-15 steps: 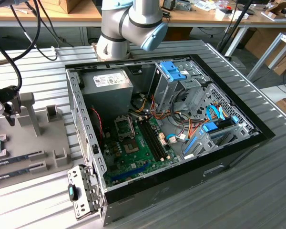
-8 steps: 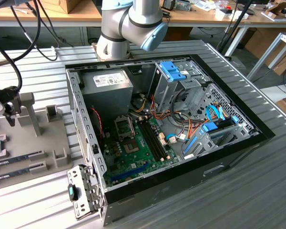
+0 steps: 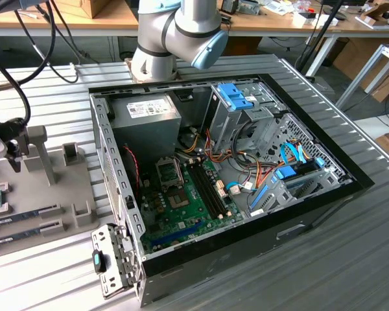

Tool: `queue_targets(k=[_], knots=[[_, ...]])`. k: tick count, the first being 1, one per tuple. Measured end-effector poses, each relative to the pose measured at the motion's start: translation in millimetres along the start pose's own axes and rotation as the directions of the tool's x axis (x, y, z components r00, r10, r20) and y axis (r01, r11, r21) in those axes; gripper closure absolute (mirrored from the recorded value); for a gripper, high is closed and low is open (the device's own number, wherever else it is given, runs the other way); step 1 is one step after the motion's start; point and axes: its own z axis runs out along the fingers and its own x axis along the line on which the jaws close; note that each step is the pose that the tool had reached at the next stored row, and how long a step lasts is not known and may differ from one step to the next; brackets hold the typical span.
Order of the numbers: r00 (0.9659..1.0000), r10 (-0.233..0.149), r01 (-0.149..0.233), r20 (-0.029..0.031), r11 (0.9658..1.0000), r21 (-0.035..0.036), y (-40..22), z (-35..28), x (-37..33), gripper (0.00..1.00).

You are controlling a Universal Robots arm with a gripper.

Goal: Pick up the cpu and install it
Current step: 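Pick up the cpu and move it towards the insertion slot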

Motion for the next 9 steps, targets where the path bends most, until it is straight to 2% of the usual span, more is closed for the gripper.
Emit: queue_targets(k=[9], knots=[[1.0,0.0,0.0,-0.0001,1.0,0.0,-0.1,3.6,0.1,0.28]])
